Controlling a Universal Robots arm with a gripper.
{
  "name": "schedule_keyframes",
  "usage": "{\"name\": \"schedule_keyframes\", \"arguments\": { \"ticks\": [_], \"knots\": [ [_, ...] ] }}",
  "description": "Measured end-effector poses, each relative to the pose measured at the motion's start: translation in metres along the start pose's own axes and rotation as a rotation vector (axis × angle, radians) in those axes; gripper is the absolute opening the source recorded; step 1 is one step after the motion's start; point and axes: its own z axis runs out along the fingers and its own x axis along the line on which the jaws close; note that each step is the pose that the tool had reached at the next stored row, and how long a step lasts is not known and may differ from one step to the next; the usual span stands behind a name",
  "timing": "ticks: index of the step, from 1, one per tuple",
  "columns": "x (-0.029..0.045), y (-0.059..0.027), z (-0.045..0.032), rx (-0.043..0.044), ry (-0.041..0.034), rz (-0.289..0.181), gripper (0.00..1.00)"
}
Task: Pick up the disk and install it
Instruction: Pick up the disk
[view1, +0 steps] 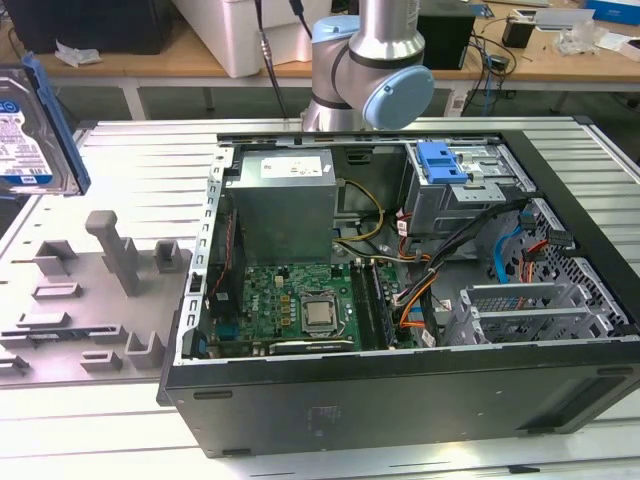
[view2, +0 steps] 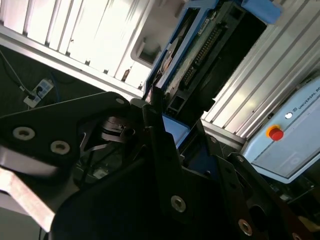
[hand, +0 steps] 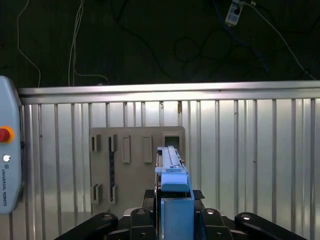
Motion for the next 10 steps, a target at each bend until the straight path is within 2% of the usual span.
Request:
{"name": "schedule_keyframes", "arguments": {
  "ticks": [3,9,10],
  "knots": [
    [0.001,-0.0001,-0.0124,0.0,0.0004,0.0,0.36],
    [0.0019,-0.0001,-0.0242,0.0,0.0006,0.0,0.36],
    [0.0029,-0.0002,-0.0369,0.0,0.0007,0.0,0.36]
  ]
}}
